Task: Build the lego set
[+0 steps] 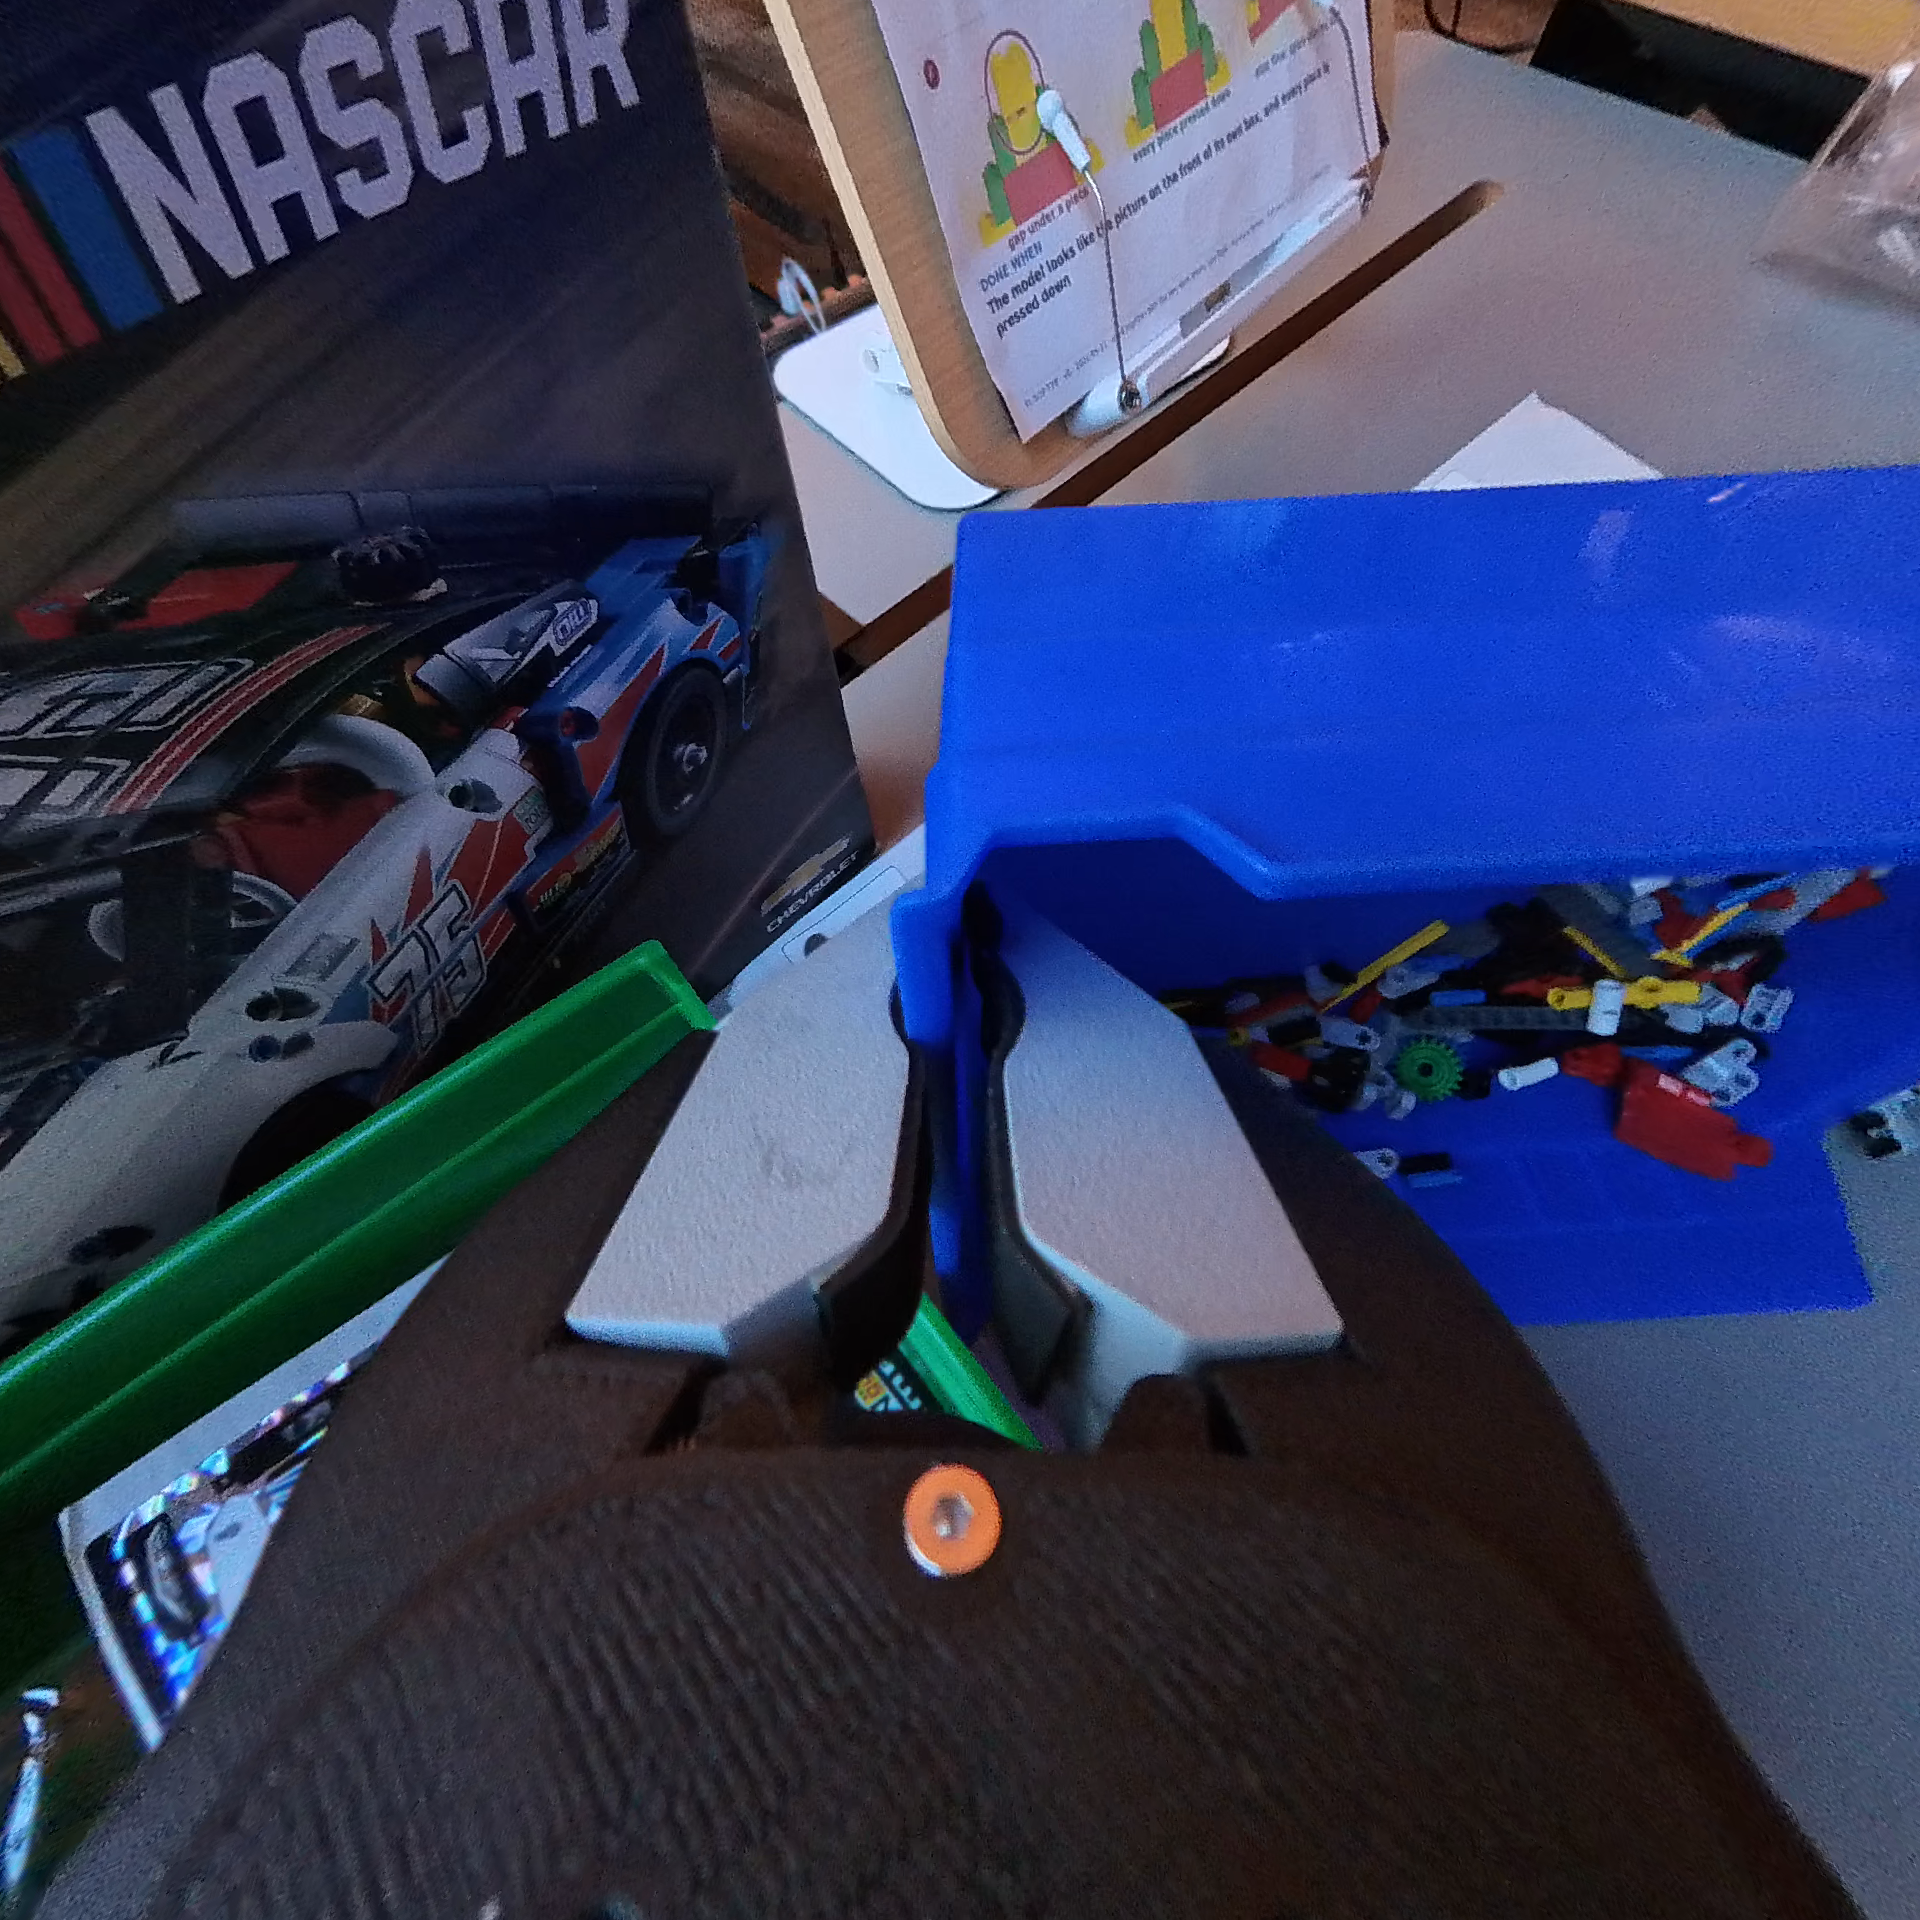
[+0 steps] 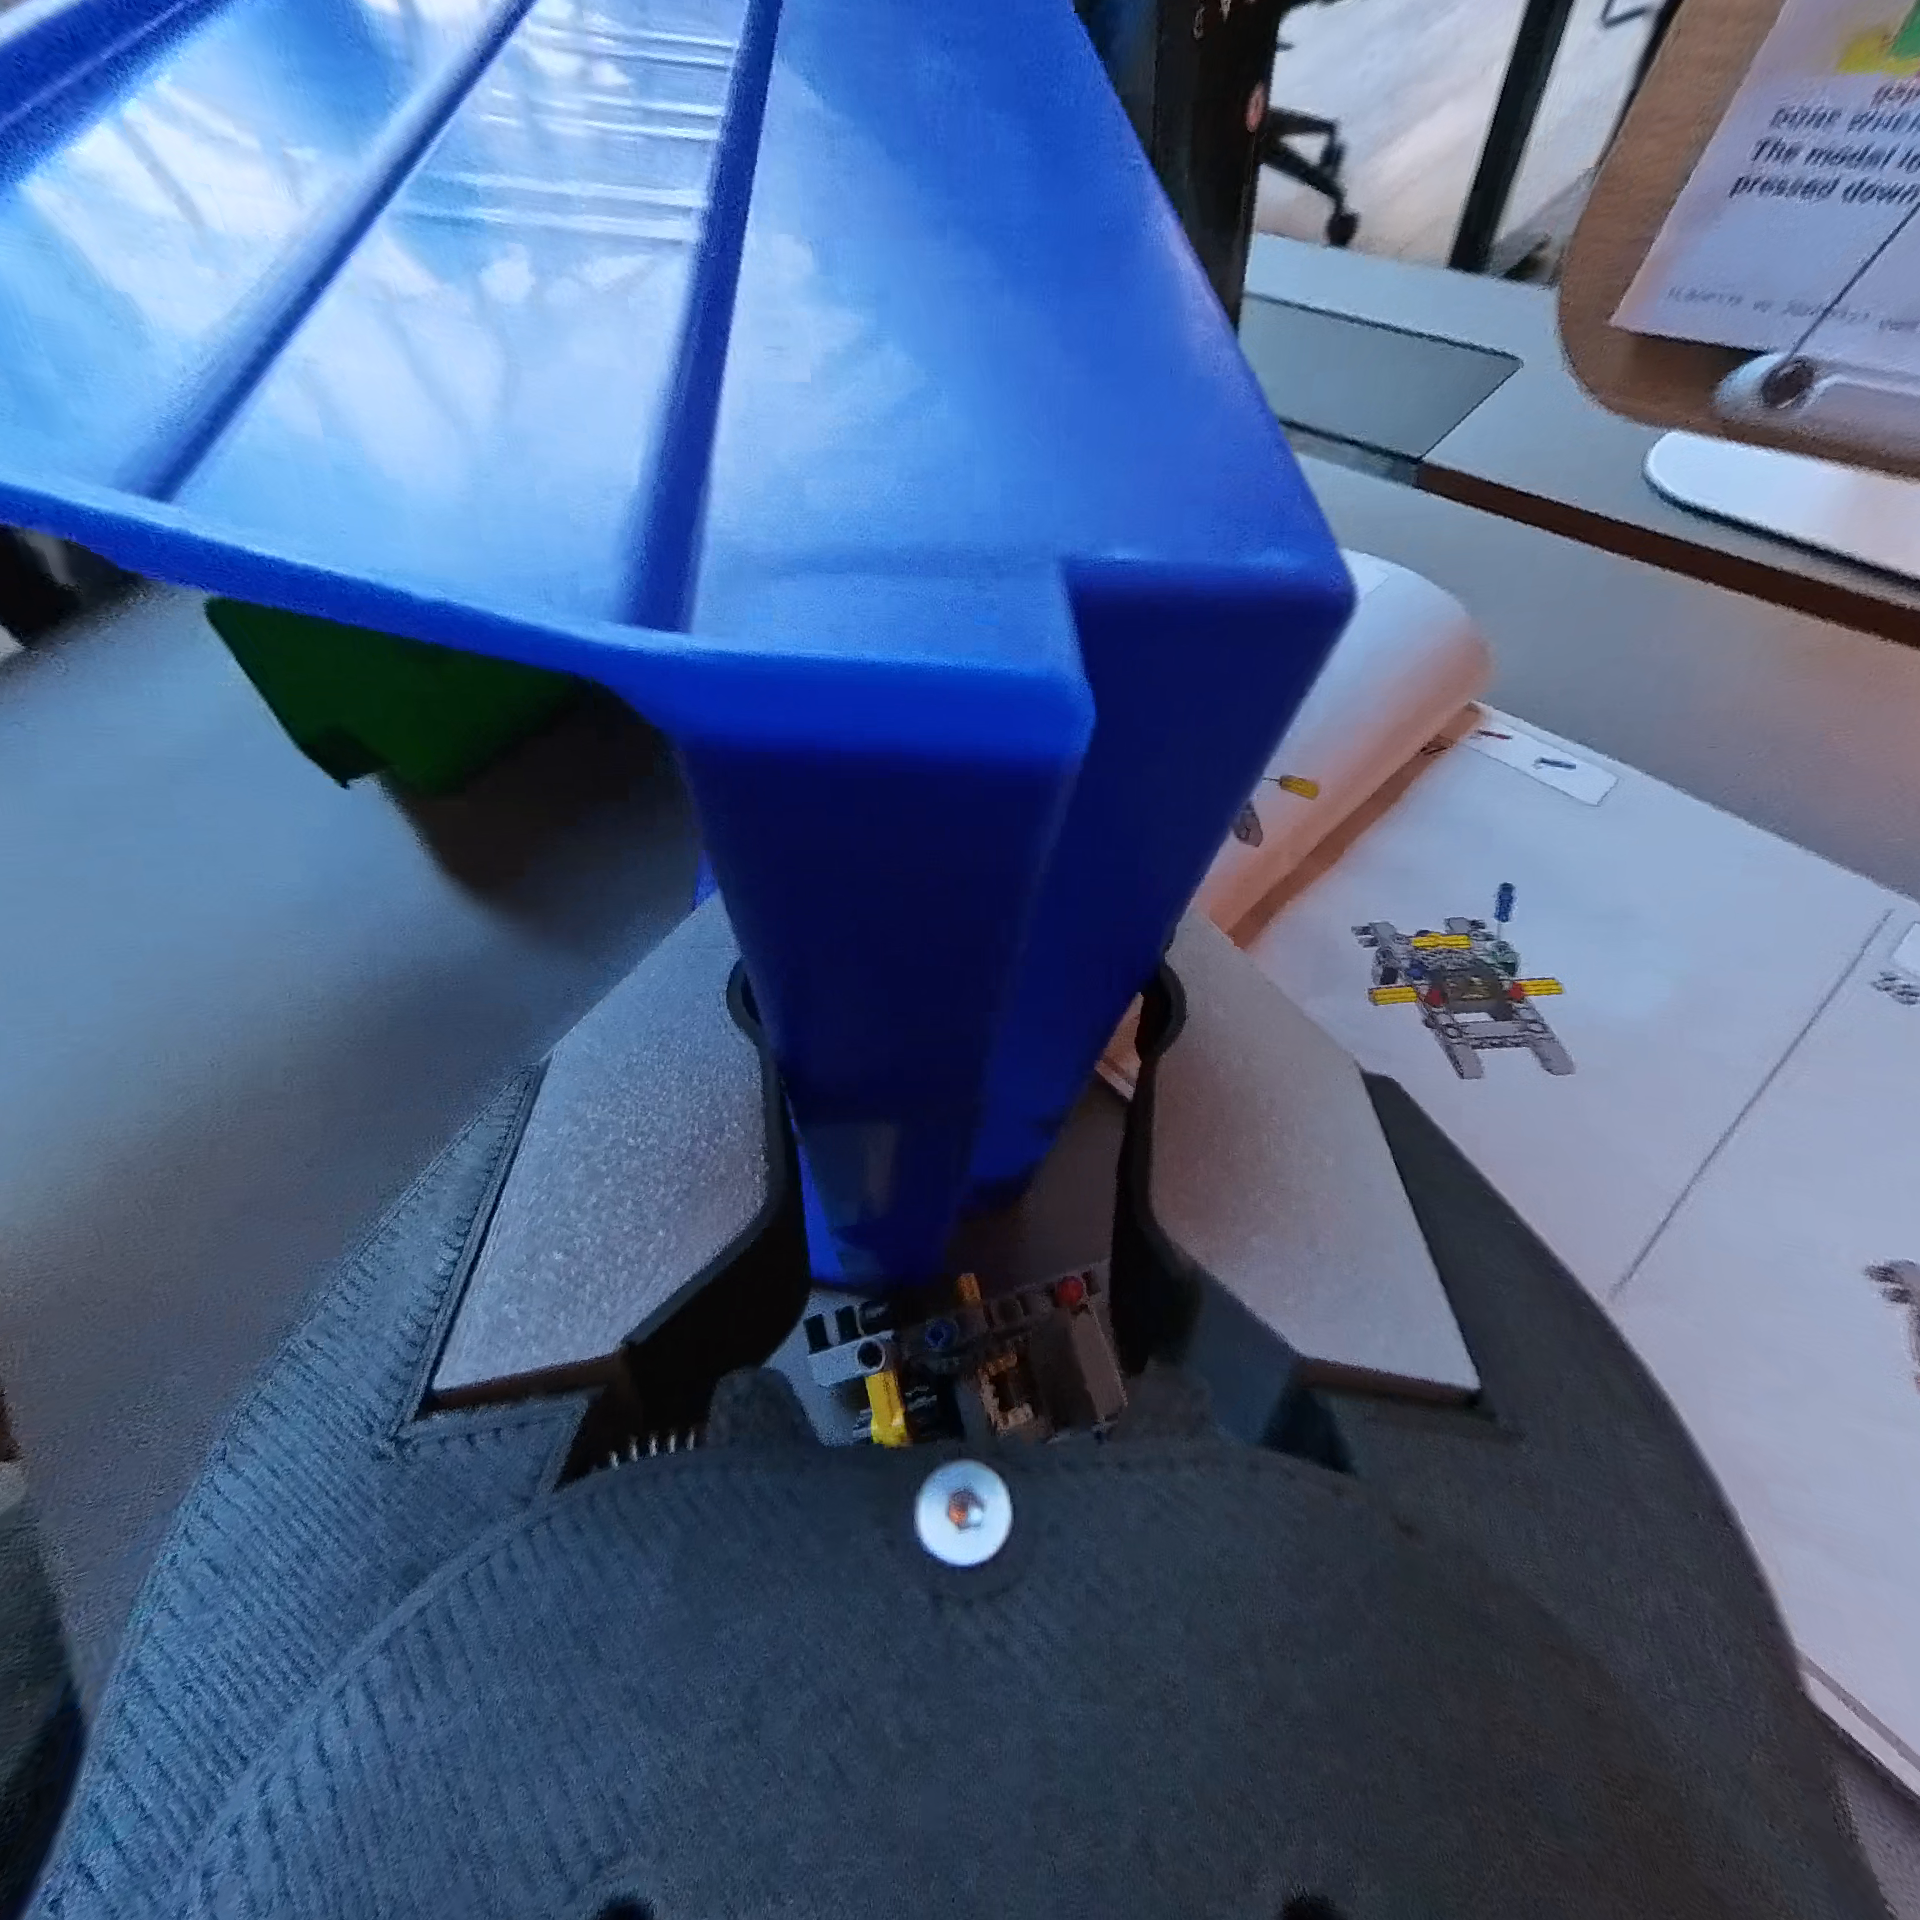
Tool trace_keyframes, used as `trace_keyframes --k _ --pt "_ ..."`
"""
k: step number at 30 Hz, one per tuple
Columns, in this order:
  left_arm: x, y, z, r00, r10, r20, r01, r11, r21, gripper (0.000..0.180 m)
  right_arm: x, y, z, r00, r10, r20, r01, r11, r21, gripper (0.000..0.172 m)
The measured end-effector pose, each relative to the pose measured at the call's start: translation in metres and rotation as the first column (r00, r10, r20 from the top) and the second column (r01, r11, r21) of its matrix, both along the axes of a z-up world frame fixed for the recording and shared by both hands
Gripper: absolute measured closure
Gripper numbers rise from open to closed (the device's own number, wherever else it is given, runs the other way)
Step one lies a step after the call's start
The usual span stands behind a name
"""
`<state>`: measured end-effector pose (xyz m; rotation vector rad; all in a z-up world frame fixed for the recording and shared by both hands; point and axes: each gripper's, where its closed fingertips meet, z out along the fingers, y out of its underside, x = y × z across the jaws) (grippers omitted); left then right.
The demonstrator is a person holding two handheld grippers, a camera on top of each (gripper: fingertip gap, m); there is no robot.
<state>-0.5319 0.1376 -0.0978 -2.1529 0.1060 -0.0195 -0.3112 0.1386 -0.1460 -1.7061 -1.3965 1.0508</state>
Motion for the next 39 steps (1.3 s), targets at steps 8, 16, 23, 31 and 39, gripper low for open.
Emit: trace_keyframes --k 8,16,23,31,39 --pt "0.008 0.005 0.045 0.995 -0.011 0.101 -0.006 0.986 0.169 0.176 0.005 -0.012 0.037 0.985 -0.14 -0.098 0.162 0.947 0.277 0.104" --pt "-0.001 0.008 0.024 0.988 0.018 0.155 -0.04 0.989 0.144 0.172 0.001 -0.013 0.032 0.973 -0.212 -0.092 0.231 0.891 0.392 0.108" --pt "-0.006 0.021 0.016 0.982 0.015 0.188 -0.043 0.988 0.147 0.168 -0.003 -0.013 0.029 0.96 -0.265 -0.09 0.277 0.856 0.436 0.107" --pt "-0.008 0.028 0.015 0.97 -0.013 0.242 -0.04 0.977 0.211 0.168 -0.005 -0.013 0.035 0.952 -0.27 -0.141 0.304 0.799 0.519 0.108" --pt "-0.014 0.027 0.016 0.965 -0.027 0.26 -0.039 0.969 0.245 0.168 -0.012 -0.016 0.039 0.954 -0.251 -0.165 0.3 0.775 0.556 0.108"
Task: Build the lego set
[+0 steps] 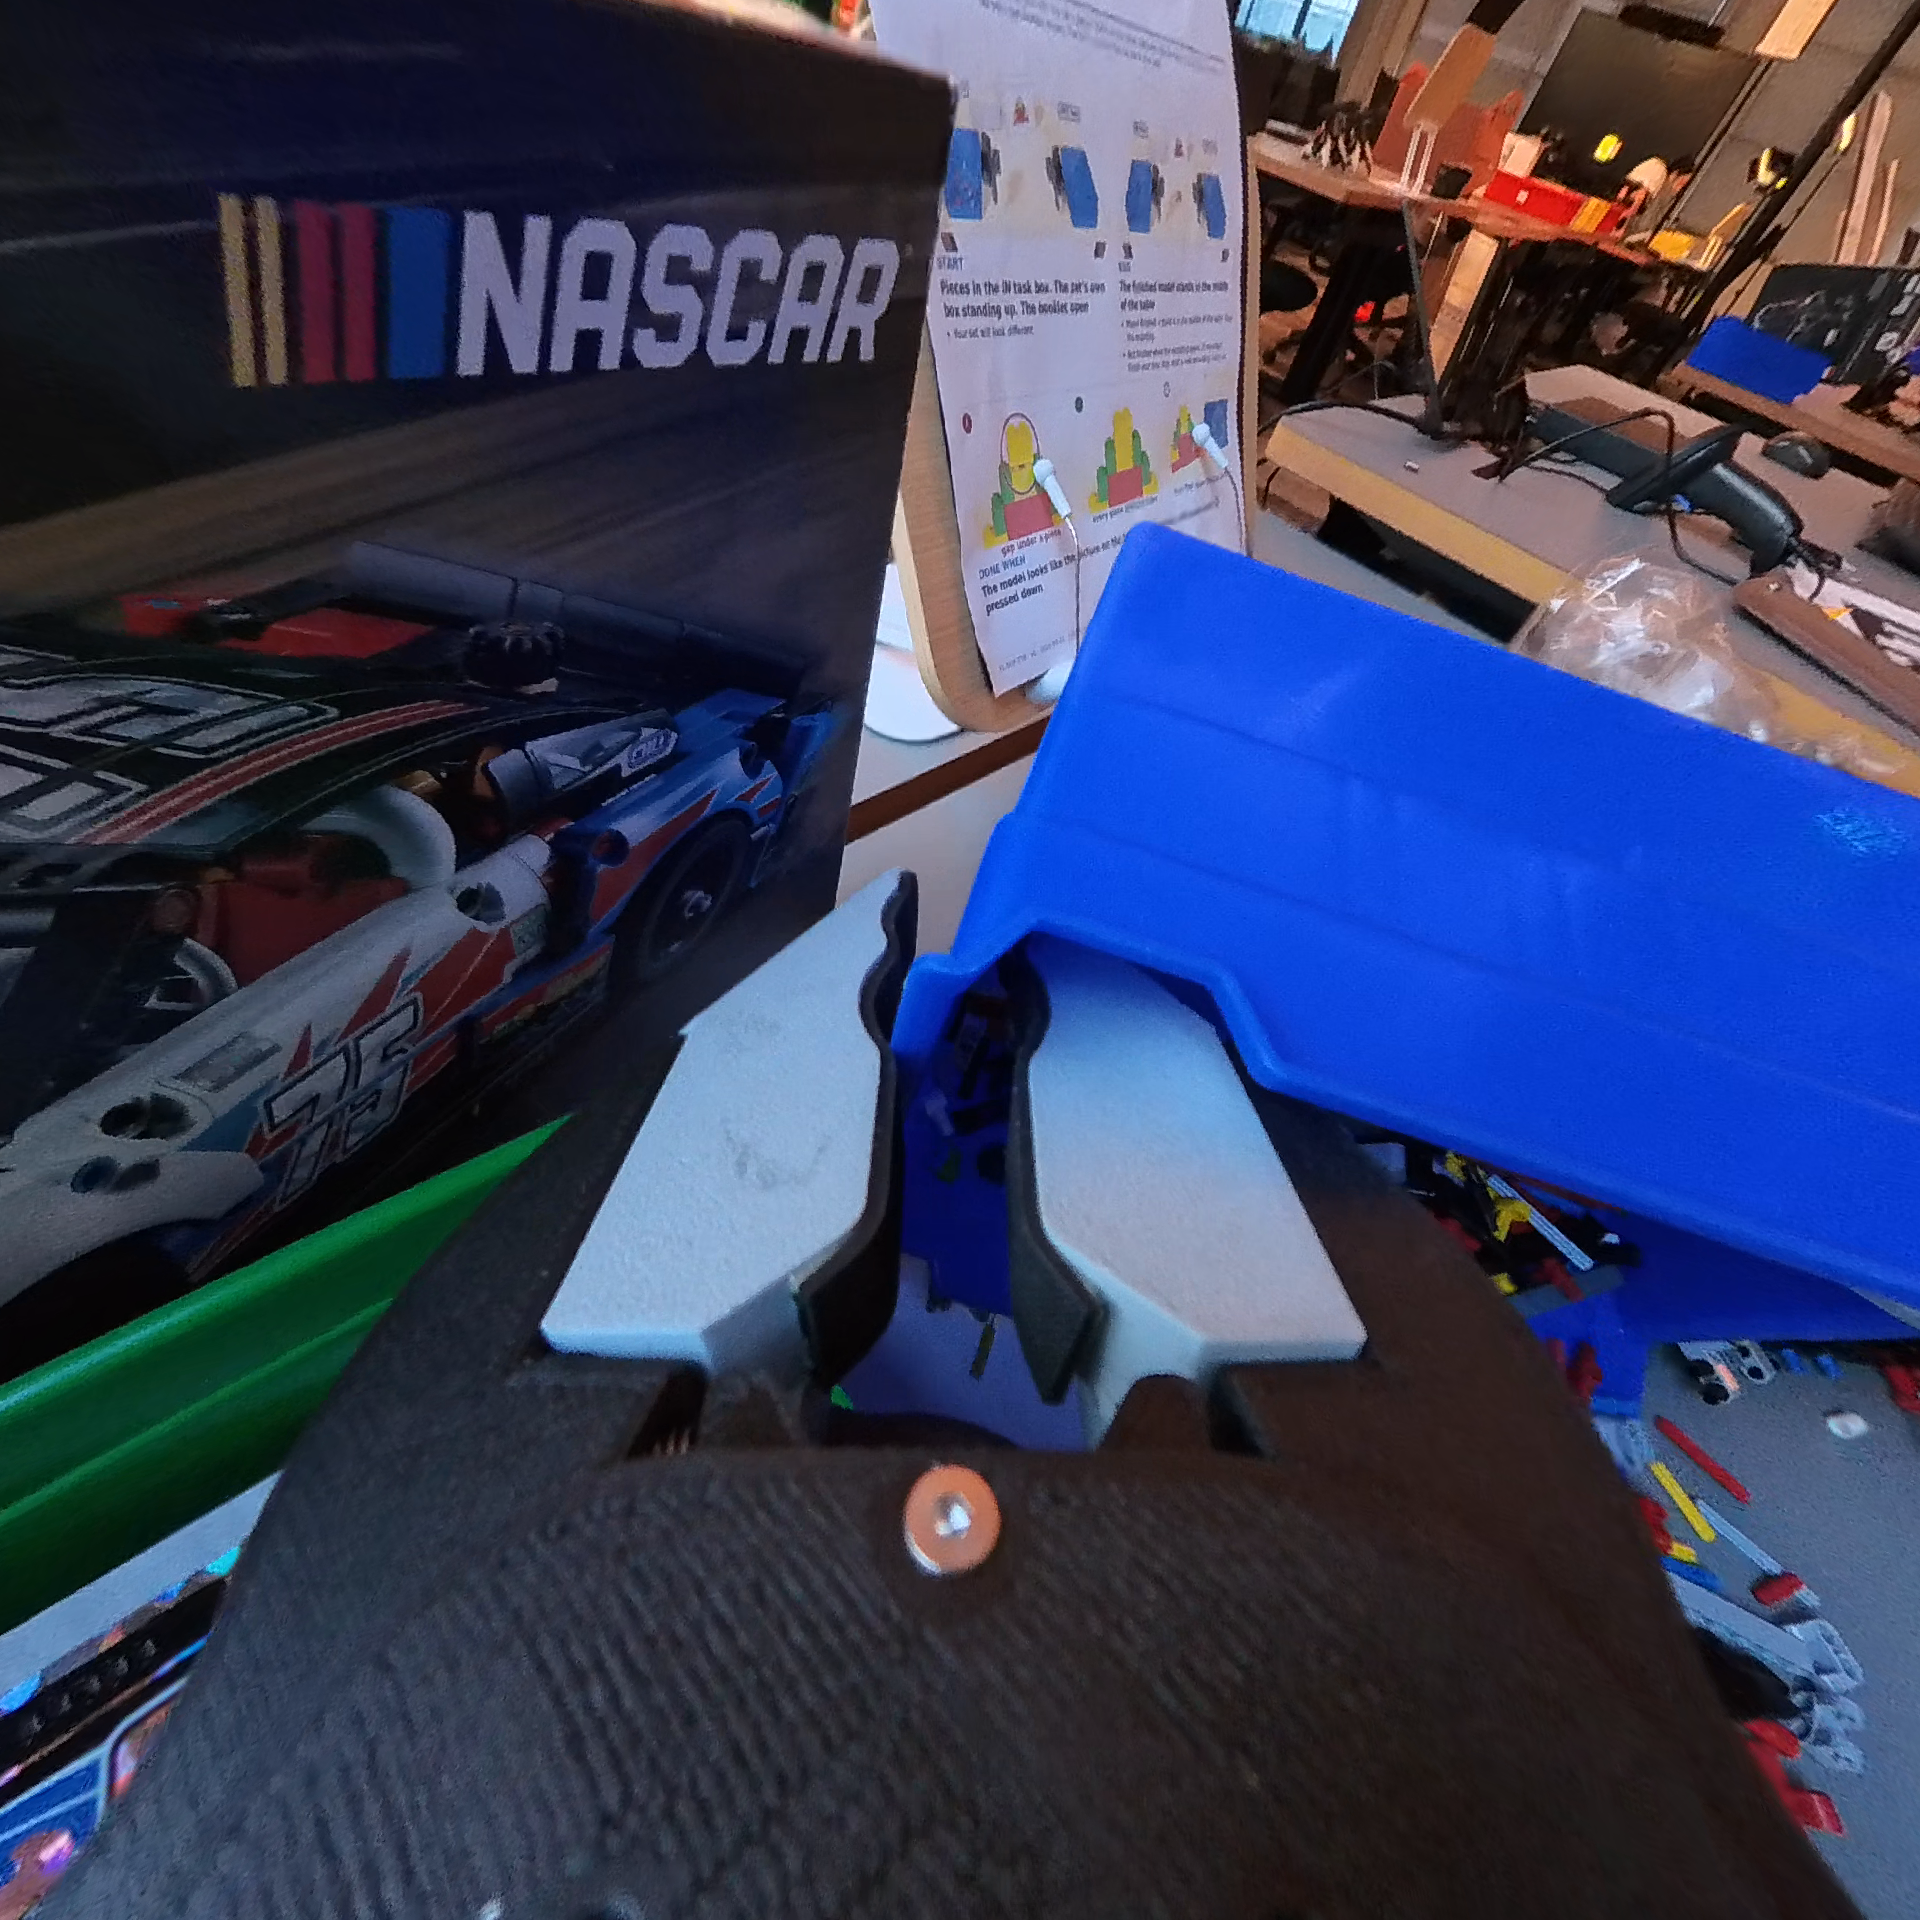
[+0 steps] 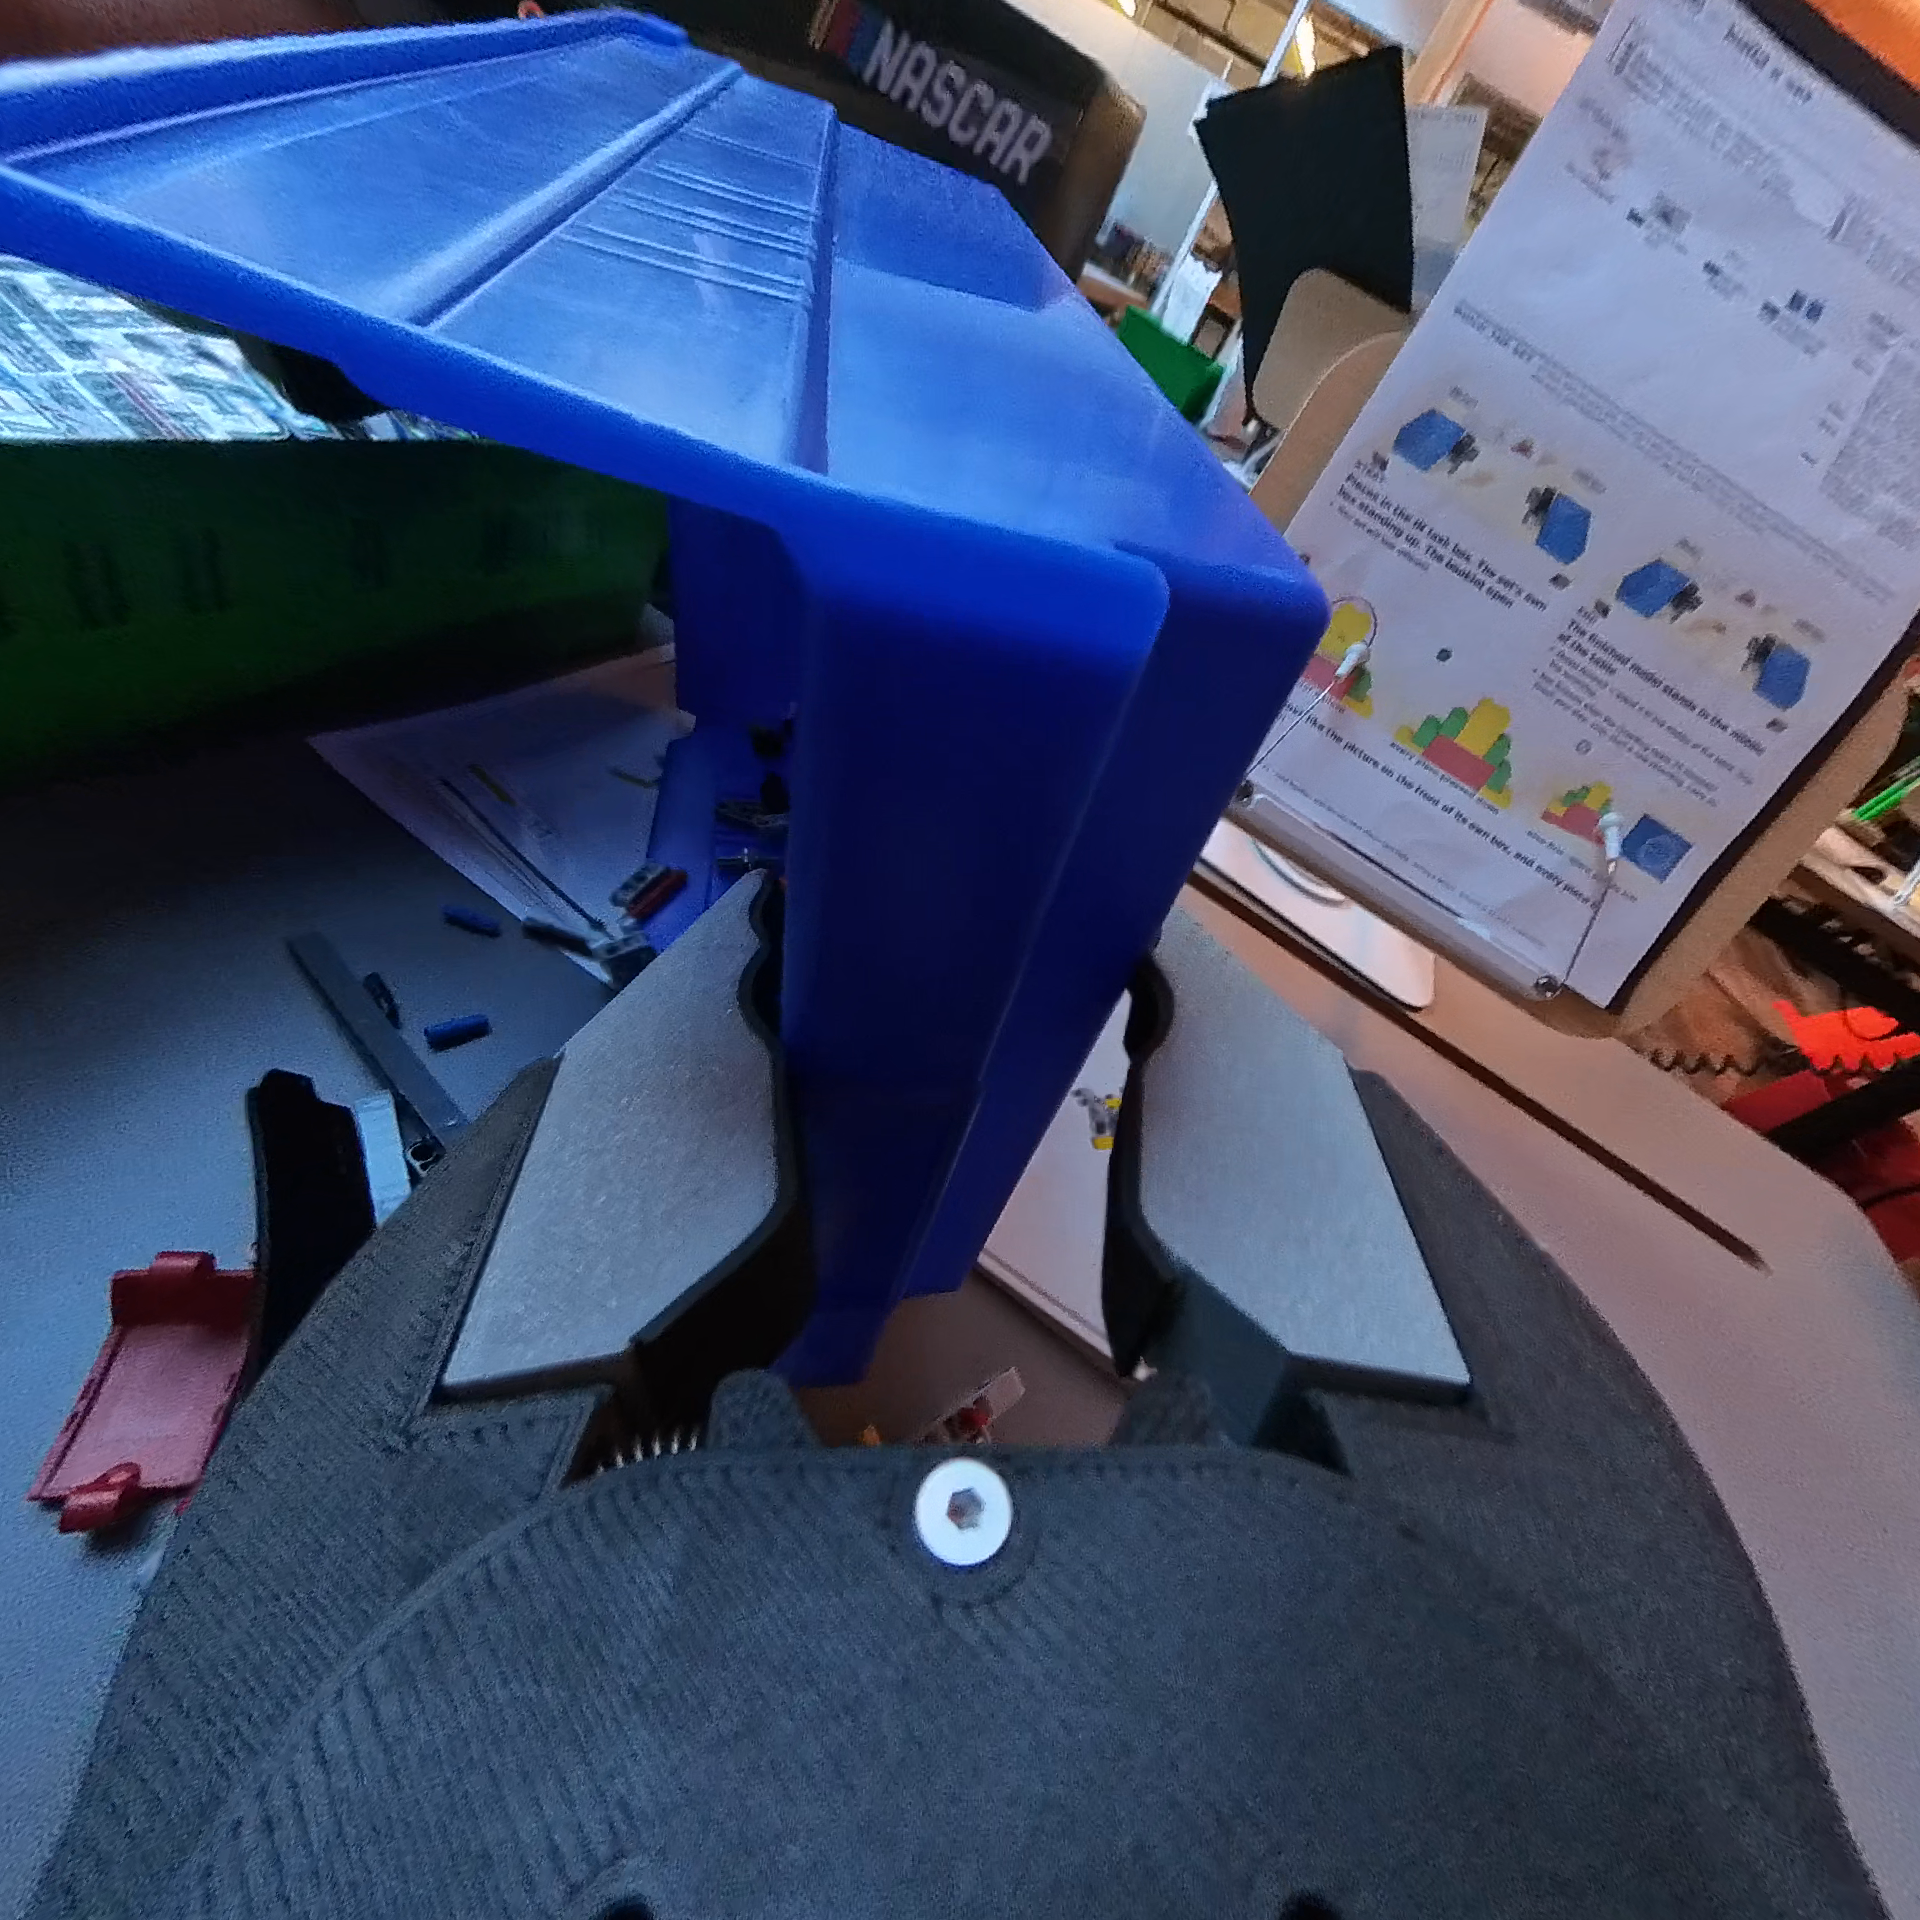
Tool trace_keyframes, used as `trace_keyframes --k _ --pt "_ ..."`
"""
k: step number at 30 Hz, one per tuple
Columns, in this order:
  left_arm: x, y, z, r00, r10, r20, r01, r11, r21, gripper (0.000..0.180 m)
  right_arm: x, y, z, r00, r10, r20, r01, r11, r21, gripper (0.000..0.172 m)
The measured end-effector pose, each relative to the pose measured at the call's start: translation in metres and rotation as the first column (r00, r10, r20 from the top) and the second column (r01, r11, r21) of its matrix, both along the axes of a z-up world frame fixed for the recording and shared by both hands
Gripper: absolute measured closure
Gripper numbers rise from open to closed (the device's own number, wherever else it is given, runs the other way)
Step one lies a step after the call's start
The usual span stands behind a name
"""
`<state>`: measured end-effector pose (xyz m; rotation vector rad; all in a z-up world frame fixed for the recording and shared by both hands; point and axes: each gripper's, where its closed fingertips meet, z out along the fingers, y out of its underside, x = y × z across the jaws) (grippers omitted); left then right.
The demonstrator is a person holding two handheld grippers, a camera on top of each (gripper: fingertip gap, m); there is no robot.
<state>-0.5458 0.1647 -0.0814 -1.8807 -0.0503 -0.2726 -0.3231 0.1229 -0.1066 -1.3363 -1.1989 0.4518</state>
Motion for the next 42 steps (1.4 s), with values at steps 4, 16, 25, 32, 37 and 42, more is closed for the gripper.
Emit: trace_keyframes --k 4,16,25,32,37,42 --pt "-0.001 -0.003 0.007 1.0 -0.004 0.007 0.004 0.999 0.048 0.167 -0.002 -0.005 0.004 1.0 0.007 -0.009 -0.006 0.998 0.068 0.107" --pt "-0.008 -0.016 0.01 1.0 0.013 0.024 -0.015 0.996 0.088 0.167 -0.007 -0.013 0.009 1.0 0.028 0.004 -0.028 0.993 0.114 0.107" --pt "-0.007 -0.023 0.015 1.0 0.005 0.03 -0.009 0.993 0.119 0.167 -0.007 -0.019 0.014 0.999 0.036 0.007 -0.037 0.984 0.174 0.106" --pt "-0.005 -0.031 0.022 1.0 -0.001 0.031 -0.004 0.987 0.16 0.167 -0.005 -0.026 0.021 0.999 0.045 -0.001 -0.044 0.972 0.23 0.107" --pt "-0.005 -0.038 0.027 1.0 0.002 0.031 -0.008 0.98 0.197 0.167 -0.004 -0.032 0.024 0.998 0.06 0.004 -0.059 0.959 0.278 0.106" --pt "-0.005 -0.043 0.026 0.999 0.014 0.036 -0.021 0.98 0.199 0.167 -0.004 -0.032 0.024 0.998 0.063 0.016 -0.065 0.957 0.282 0.106"
